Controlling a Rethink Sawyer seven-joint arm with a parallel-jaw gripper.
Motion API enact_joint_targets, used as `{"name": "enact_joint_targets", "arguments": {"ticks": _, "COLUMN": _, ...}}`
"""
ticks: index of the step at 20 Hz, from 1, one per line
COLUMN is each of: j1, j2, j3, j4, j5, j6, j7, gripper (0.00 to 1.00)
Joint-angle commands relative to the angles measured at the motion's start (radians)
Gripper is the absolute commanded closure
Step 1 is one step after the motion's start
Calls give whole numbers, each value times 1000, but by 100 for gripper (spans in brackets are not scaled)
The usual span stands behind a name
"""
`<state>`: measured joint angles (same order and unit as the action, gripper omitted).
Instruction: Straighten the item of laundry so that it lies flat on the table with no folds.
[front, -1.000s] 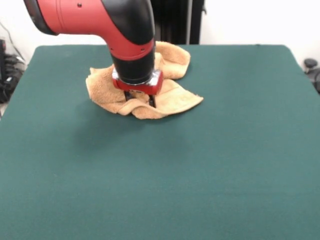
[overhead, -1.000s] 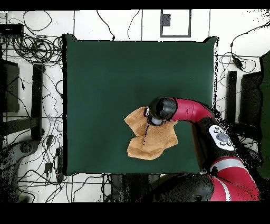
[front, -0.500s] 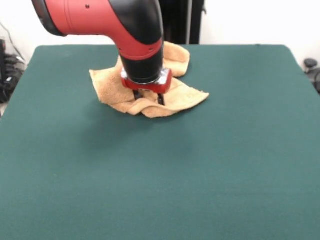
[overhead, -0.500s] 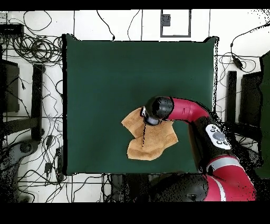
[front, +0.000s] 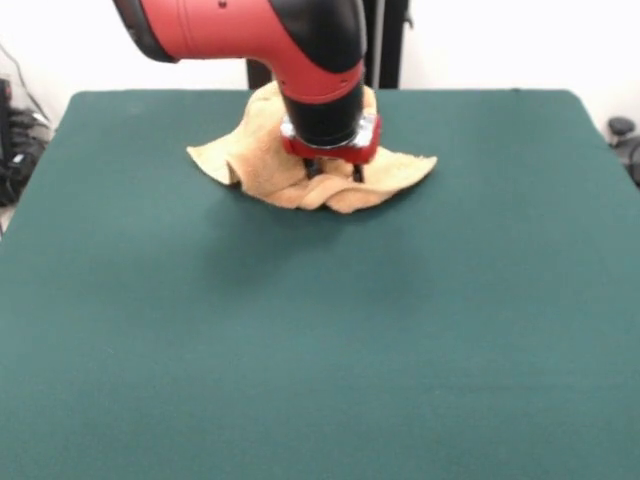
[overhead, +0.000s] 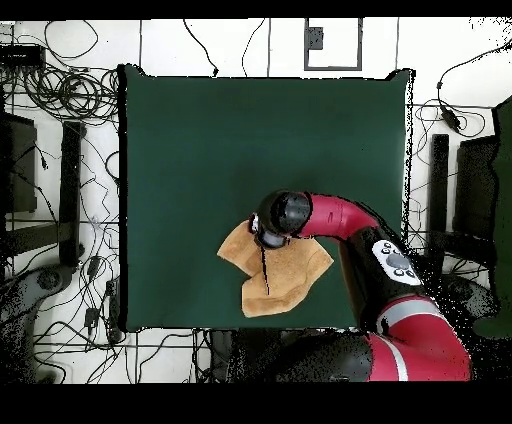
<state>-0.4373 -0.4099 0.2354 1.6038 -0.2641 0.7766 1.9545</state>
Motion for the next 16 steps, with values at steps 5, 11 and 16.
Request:
{"name": "enact_joint_targets", "arguments": {"ticks": 5, "j1": 45, "j2": 20, "j3": -9, "j4": 267, "j5": 257, "j6": 30, "j7": 307, "gripper": 0}}
{"name": "enact_joint_targets", "arguments": {"ticks": 11, "j1": 68, "j2": -19, "j3": -41, "j4": 346, "j5": 355, "j6": 20, "j7": 311, "gripper": 0}}
{"name": "enact_joint_targets", "arguments": {"ticks": 16, "j1": 74, "j2": -59, "j3": -84, "j4": 398, "j5": 327, "j6": -77, "j7": 247, "gripper": 0}}
